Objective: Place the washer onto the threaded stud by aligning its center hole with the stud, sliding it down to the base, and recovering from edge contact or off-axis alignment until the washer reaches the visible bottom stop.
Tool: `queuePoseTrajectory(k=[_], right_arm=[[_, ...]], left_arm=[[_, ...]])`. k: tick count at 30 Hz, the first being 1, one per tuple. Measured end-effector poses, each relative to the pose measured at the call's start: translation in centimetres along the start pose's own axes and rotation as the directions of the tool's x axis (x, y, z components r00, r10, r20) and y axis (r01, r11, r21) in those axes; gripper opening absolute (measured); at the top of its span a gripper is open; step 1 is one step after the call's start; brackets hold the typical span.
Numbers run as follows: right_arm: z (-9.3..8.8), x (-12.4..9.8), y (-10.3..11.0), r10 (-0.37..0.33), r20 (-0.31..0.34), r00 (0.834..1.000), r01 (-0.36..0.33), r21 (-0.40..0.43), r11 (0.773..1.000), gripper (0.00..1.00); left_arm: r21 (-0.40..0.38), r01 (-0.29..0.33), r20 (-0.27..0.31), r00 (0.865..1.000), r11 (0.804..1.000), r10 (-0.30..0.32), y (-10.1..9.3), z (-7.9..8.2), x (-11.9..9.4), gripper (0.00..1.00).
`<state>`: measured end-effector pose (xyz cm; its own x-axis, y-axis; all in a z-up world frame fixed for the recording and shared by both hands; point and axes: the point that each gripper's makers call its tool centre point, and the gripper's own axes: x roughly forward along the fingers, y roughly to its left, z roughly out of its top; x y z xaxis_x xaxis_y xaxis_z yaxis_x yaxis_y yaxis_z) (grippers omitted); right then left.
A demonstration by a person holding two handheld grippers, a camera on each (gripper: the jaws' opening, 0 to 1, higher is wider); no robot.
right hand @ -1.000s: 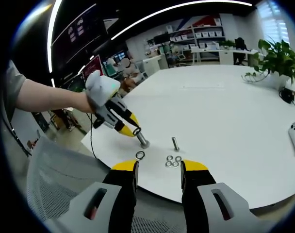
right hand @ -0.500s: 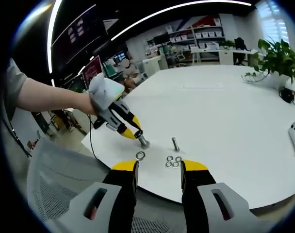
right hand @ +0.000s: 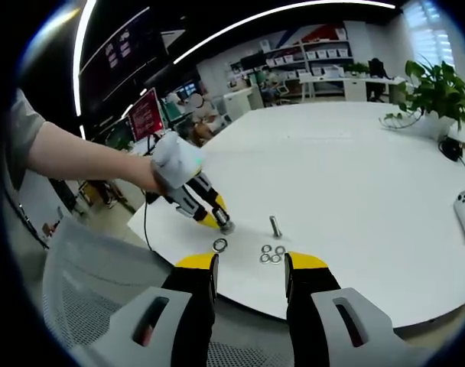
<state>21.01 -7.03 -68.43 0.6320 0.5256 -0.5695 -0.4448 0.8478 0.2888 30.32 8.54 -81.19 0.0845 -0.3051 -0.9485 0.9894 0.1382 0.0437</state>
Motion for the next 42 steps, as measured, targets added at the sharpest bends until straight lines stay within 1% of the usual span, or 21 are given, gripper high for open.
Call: queuePoseTrajectory(k=[5,10,15,17,18,24,26,29,31,33,35,38,41,42], right_arm=[[0.0,0.0,-0.1,-0.004,0.000,1.000,0.004,0.002,1.000,0.37],[0.0,0.0,-0.1,-0.005,0.000,1.000,0.005,0.003,1.000,0.37],[0.0,0.0,-0.2,-0.007,0.002,1.000,0.007,0.003,1.000,0.37],[0.0,0.0,-0.1,-0.006,-0.001,1.000,0.006,0.001,1.000,0.37],[-0.1,0.0,-0.1,-0.005,-0.004,1.000,0.005,-0.002,1.000,0.37],[-0.1,0.1,-0.1,-0.003,-0.005,1.000,0.003,-0.004,1.000,0.37],[-0.2,0.1,-0.1,-0.002,-0.008,1.000,0.002,-0.006,1.000,0.37],[-0.2,0.1,-0.2,-0.004,-0.008,1.000,0.004,-0.003,1.000,0.37],[-0.2,0.1,-0.2,-0.005,-0.011,1.000,0.005,-0.006,1.000,0.37],[-0.4,0.2,-0.1,-0.004,-0.021,1.000,0.004,-0.013,1.000,0.37],[-0.5,0.2,-0.1,-0.004,-0.026,1.000,0.003,-0.016,1.000,0.37],[-0.5,0.3,0.0,-0.001,-0.030,1.000,0.000,-0.019,1.000,0.37],[-0.8,0.4,0.2,0.006,-0.045,0.999,-0.007,-0.030,1.000,0.37],[-0.8,0.4,0.2,0.007,-0.048,0.999,-0.009,-0.033,0.999,0.37]], left_arm=[[-0.003,0.006,-0.021,1.000,1.000,-0.006,0.3,-0.5,0.8,0.19],[0.000,0.006,-0.034,0.999,1.000,-0.006,0.6,-0.9,1.0,0.19],[-0.020,0.008,-0.034,0.999,1.000,-0.008,0.9,-1.1,0.9,0.19],[-0.007,0.010,-0.059,0.998,1.000,-0.011,0.8,-1.6,1.2,0.19],[-0.008,0.009,-0.044,0.999,1.000,-0.009,0.8,-1.3,1.1,0.19],[-0.020,0.005,-0.042,0.999,1.000,-0.006,0.8,-1.4,1.1,0.20],[0.015,-0.001,-0.020,1.000,1.000,0.002,0.7,-1.3,1.2,0.20],[0.031,-0.014,-0.029,0.999,0.999,0.015,0.6,-1.6,1.3,0.22],[0.014,-0.024,-0.006,1.000,1.000,0.024,0.7,-1.4,1.1,0.25],[-0.022,-0.041,0.017,0.999,0.999,0.041,0.9,-1.2,0.8,0.26],[-0.057,-0.045,0.032,0.998,0.997,0.047,1.0,-1.2,0.6,0.26],[-0.101,-0.064,0.058,0.996,0.993,0.070,1.2,-1.4,-0.1,0.26],[-0.167,-0.073,0.087,0.992,0.983,0.089,0.7,-1.7,-1.0,0.26],[-0.178,-0.080,0.096,0.991,0.981,0.098,0.6,-1.8,-1.2,0.26]])
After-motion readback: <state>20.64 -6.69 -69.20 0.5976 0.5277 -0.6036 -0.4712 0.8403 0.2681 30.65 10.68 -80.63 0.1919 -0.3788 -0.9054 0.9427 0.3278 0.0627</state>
